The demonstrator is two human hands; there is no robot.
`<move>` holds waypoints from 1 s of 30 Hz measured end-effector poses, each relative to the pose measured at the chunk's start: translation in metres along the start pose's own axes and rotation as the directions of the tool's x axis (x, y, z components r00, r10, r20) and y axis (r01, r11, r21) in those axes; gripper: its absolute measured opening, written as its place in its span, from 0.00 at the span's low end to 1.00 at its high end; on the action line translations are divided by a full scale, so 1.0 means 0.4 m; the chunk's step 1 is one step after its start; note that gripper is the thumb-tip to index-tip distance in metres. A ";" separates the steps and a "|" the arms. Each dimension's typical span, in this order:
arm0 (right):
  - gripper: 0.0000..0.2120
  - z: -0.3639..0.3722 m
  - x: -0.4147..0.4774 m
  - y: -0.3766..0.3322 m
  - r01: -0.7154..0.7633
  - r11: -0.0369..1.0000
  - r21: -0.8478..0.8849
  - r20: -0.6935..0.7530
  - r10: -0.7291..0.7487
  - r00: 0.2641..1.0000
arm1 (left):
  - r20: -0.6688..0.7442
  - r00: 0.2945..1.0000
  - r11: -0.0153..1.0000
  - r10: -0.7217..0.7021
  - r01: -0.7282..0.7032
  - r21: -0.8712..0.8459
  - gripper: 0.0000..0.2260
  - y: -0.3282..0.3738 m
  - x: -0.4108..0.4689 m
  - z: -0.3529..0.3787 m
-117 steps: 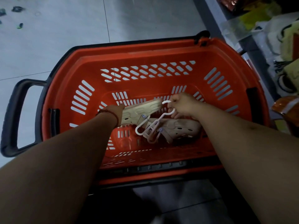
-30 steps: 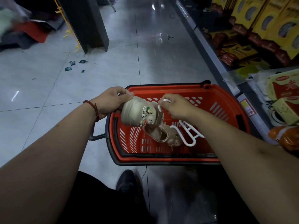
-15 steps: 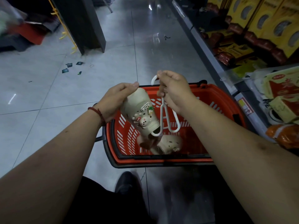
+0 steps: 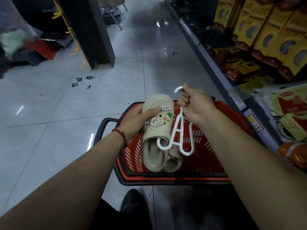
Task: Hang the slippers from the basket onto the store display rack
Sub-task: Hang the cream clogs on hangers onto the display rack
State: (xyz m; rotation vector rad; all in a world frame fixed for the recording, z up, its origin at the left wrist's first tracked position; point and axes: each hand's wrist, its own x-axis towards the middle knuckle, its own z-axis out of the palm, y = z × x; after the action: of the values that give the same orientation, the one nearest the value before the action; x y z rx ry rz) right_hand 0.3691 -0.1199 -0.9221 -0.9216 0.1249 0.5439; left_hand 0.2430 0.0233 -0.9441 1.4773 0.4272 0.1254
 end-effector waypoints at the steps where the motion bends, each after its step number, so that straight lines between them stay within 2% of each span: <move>1: 0.09 -0.001 0.002 -0.002 -0.003 0.999 -0.038 0.008 0.003 1.000 | 0.014 1.000 1.000 0.011 -0.011 -0.010 0.06 0.005 -0.004 0.011; 3: 0.11 -0.006 0.001 -0.001 0.003 0.989 -0.145 0.028 0.001 1.000 | 0.008 1.000 1.000 0.030 -0.030 -0.005 0.05 0.012 -0.006 0.023; 6: 0.10 -0.013 -0.001 -0.003 0.050 0.964 -0.259 0.002 -0.052 0.999 | -0.029 0.998 0.996 0.052 -0.050 0.075 0.11 0.014 -0.001 0.027; 9: 0.09 -0.022 0.006 -0.020 0.138 0.956 -0.258 -0.063 -0.160 0.985 | -0.010 0.999 0.988 0.047 -0.045 0.145 0.17 0.005 0.015 0.019; 13: 0.10 -0.017 0.007 -0.018 0.179 0.963 -0.203 -0.034 -0.190 0.981 | 0.076 0.996 0.985 0.039 -0.051 0.163 0.22 -0.003 0.030 0.027; 15: 0.10 -0.009 0.008 -0.008 0.188 0.954 -0.231 -0.015 -0.197 0.980 | 0.081 0.994 0.983 0.069 -0.081 0.166 0.23 -0.008 0.038 0.036; 18: 0.11 -0.003 0.009 -0.004 0.183 0.936 -0.300 -0.058 -0.210 0.976 | 0.072 0.992 0.957 0.103 -0.119 0.266 0.24 -0.012 0.040 0.045; 21: 0.11 0.002 0.000 -0.008 0.166 0.913 -0.373 -0.081 -0.210 0.974 | 0.036 0.984 0.906 0.174 -0.175 0.386 0.15 -0.013 0.047 0.047; 23: 0.11 0.012 -0.010 -0.007 0.176 0.919 -0.352 -0.047 -0.205 0.978 | 0.006 0.974 0.835 0.227 -0.197 0.514 0.20 -0.021 0.057 0.043; 25: 0.11 0.021 -0.023 -0.002 0.180 0.931 -0.317 -0.015 -0.195 0.981 | 0.081 0.956 0.730 0.280 -0.267 0.630 0.25 -0.030 0.060 0.049; 27: 0.11 0.024 -0.034 0.003 0.189 0.911 -0.366 0.013 -0.198 0.980 | 0.136 0.948 0.725 0.287 -0.307 0.616 0.25 -0.034 0.053 0.066; 30: 0.10 0.020 -0.046 0.004 0.186 0.886 -0.424 0.043 -0.186 0.982 | 0.115 0.942 0.761 0.314 -0.322 0.562 0.20 -0.026 0.047 0.087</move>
State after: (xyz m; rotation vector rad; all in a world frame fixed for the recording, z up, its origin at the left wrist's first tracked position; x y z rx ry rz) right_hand 0.3515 -0.1199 -0.9123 -1.3472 -0.0894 0.3971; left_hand 0.2707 -0.0040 -0.9568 2.1509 0.1970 0.2758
